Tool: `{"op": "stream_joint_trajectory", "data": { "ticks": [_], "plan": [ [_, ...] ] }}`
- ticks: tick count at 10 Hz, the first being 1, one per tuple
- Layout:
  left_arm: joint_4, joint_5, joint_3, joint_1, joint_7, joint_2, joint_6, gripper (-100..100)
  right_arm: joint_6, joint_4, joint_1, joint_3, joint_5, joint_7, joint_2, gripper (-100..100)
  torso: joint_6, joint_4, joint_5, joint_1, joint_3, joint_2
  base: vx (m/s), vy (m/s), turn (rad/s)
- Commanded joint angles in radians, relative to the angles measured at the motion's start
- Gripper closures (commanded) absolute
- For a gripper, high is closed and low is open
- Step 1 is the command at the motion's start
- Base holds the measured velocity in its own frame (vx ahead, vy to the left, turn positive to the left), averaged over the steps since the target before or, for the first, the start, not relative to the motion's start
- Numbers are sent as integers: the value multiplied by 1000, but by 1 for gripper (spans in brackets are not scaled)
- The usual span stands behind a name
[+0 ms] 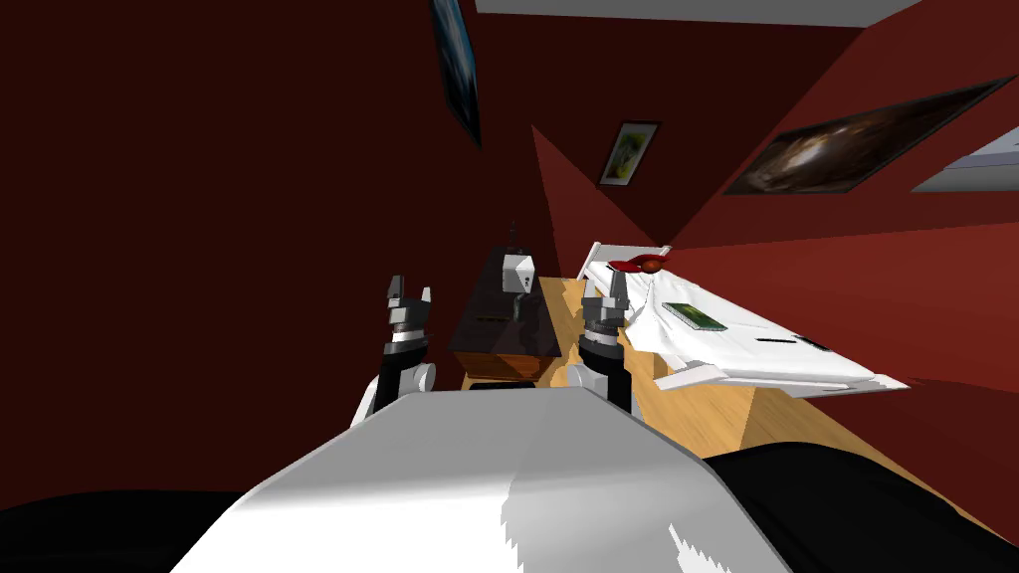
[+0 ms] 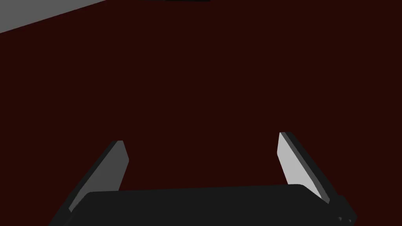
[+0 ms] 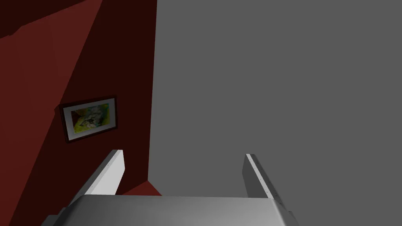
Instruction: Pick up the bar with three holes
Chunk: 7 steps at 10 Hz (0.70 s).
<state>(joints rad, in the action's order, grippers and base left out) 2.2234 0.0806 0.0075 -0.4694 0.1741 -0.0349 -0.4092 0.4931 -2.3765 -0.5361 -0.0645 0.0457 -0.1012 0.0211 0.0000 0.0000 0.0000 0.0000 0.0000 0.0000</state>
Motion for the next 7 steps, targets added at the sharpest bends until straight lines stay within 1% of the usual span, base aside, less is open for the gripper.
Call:
{"op": "stream_joint_trajectory", "data": {
  "ticks": [1,4,5,6,7],
  "plan": [
    [-24,-16,19,5,-3,35,27,-100,0,0,0,0,0,0,0,0,0,0,0,0,0,0,-22,-26,-201],
    [-86,-54,61,18,-11,101,92,-100,0,0,0,0,0,0,0,0,0,1,-1,-3,2,3,-45,-43,-228],
    [-86,-54,61,18,-11,101,92,-100,0,0,0,0,0,0,0,0,0,1,0,-2,2,4,-35,-28,21],
    [-114,-71,79,23,-14,125,120,-100,0,0,0,0,0,0,0,0,0,1,0,-2,2,3,-31,-38,-200],
    [-146,-90,98,30,-18,151,151,-100,0,0,0,0,0,0,0,0,0,1,0,-2,1,2,-40,-44,-310]
  ]
}}
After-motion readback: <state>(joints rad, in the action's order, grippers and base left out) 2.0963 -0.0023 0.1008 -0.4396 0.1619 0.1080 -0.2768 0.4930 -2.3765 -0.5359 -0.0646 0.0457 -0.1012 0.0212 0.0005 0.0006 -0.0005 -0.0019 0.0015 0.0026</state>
